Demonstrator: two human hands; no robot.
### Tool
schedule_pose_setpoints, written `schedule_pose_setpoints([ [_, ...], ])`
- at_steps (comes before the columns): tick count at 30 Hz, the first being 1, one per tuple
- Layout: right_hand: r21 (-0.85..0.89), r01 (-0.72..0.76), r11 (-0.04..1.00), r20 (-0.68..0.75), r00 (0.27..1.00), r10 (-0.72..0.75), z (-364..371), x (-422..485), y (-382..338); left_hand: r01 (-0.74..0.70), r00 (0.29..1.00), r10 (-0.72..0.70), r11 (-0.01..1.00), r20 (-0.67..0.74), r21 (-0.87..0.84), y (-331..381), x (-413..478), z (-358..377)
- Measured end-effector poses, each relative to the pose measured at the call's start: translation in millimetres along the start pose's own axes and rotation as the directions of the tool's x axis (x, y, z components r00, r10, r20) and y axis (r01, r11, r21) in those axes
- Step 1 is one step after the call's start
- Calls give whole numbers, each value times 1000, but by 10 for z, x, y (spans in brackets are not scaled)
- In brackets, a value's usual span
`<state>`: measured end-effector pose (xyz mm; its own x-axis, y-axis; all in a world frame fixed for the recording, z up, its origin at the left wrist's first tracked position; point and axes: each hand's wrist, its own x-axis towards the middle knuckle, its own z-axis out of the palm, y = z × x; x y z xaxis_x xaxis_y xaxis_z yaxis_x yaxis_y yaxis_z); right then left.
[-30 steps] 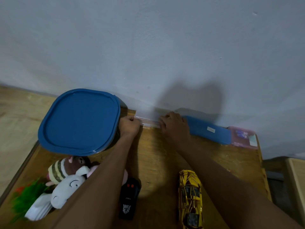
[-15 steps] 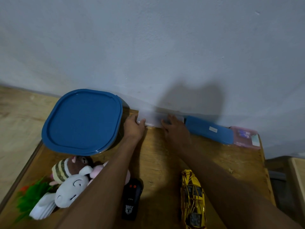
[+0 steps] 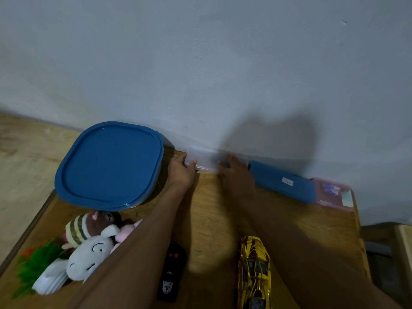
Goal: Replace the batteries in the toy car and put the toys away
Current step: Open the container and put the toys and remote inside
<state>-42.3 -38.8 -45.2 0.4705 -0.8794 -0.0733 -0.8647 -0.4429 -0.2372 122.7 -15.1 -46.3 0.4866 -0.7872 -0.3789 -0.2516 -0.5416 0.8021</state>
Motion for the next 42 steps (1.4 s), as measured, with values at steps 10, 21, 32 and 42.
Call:
schedule_pose_setpoints([
  [10,454,2,891,-54,998,25,-506,-105,-242,-315,945,325,932,-27,177,253,-638,-570],
  [21,568,-141,811,223,975,14,-709,386,-1389,250,945,-78,799,-318,546,-440,-499,-2101],
  [32,356,-327,875,303,927,222,-405,1119,-1784,151,969,-85,948,-234,281,-795,-218,-2326],
  [42,242,-375,895,382,885,268,-640,1115,-1874,137,975,-80,950,-207,281,-762,-223,-2331],
])
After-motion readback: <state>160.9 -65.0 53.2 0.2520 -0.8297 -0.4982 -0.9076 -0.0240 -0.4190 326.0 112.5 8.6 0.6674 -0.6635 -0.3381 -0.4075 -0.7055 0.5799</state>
